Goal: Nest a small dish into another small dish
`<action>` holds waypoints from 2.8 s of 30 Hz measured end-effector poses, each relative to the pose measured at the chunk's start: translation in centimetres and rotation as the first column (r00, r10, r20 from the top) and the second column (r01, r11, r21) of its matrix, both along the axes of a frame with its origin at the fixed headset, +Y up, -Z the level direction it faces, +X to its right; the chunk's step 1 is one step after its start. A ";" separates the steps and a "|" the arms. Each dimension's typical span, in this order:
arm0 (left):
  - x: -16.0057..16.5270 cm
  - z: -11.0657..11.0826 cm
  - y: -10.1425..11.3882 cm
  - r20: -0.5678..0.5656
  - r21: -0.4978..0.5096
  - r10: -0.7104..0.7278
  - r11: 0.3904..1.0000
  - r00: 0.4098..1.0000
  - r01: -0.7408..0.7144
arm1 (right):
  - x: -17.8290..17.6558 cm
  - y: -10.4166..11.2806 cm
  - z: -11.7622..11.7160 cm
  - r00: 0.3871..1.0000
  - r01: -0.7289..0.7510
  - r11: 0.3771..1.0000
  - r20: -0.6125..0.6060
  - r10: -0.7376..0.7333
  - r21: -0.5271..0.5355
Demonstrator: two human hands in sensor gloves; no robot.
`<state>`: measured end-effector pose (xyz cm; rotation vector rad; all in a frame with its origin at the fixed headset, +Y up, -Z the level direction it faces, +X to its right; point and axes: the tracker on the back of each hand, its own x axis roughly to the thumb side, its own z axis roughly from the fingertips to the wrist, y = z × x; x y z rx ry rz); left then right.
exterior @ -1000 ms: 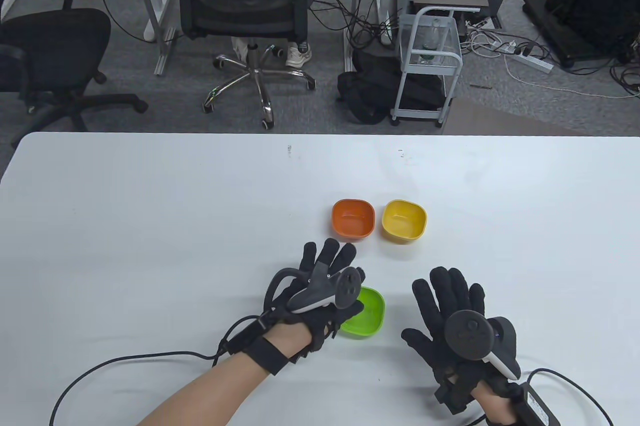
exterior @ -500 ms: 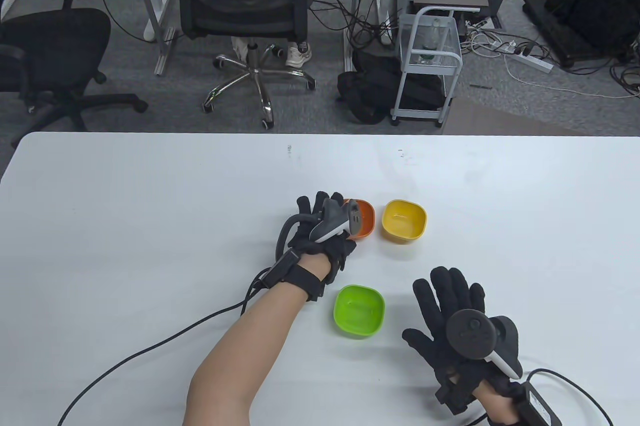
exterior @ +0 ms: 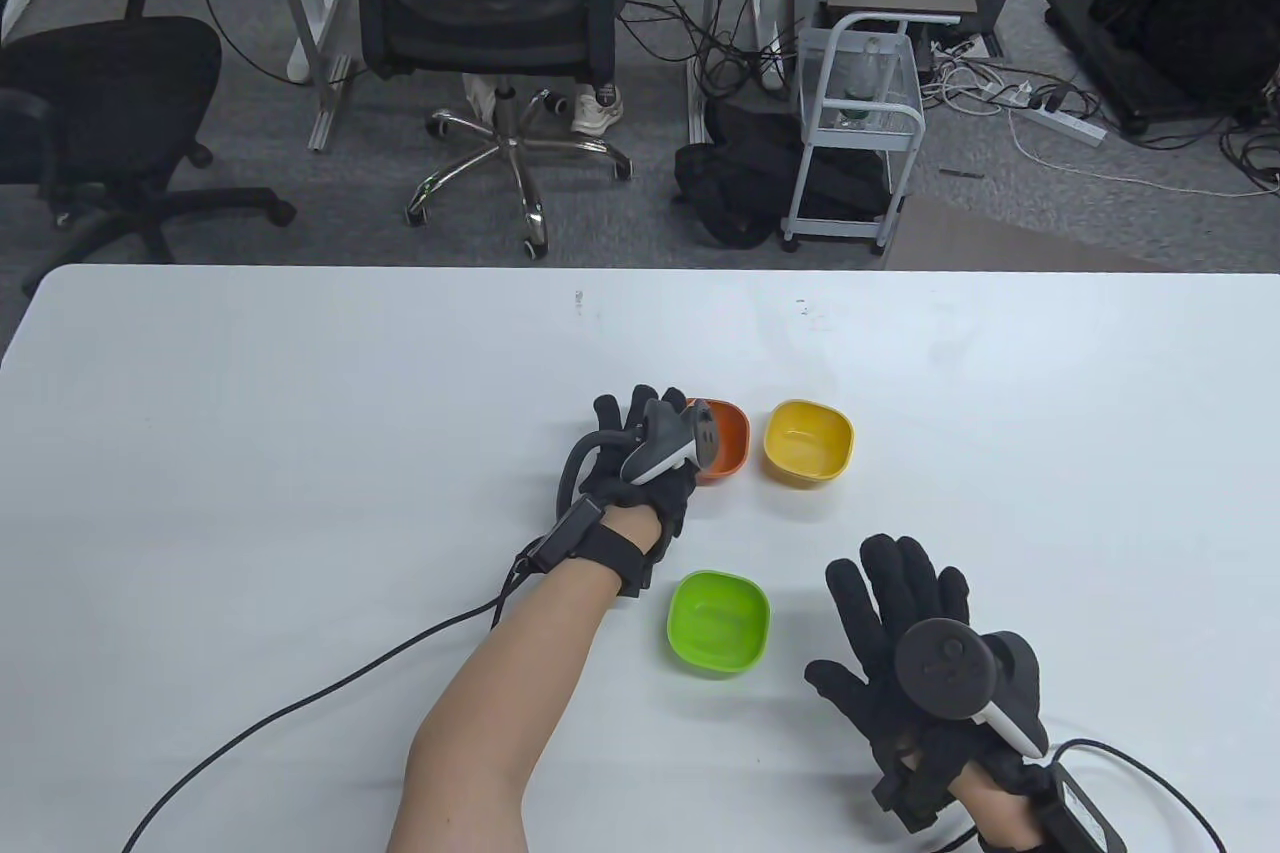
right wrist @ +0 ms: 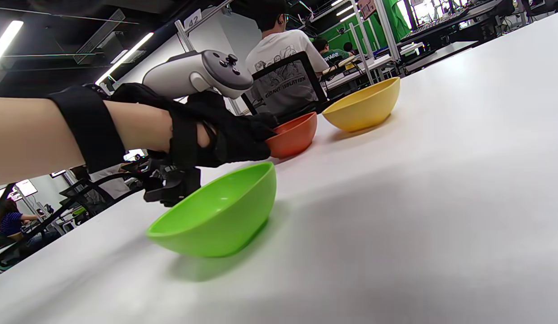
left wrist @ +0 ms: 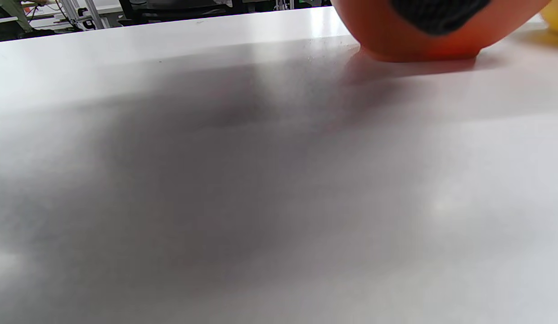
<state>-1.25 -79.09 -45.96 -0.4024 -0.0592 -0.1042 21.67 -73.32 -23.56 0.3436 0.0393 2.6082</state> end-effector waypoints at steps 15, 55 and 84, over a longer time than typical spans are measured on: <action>-1.4 3.1 3.9 0.171 0.099 0.111 0.987 0.979 -0.129 | -0.2 0.0 0.1 1.000 -0.016 1.000 0.001 0.016 -0.008; -1.1 18.2 3.0 0.417 0.132 0.099 0.977 0.904 -0.168 | -0.3 0.4 0.5 1.000 -0.008 1.000 -0.011 0.008 0.004; -11.1 23.9 3.6 0.373 0.162 0.172 0.956 0.912 -0.246 | -1.8 0.0 1.2 0.998 -0.048 0.999 -0.044 0.048 -0.013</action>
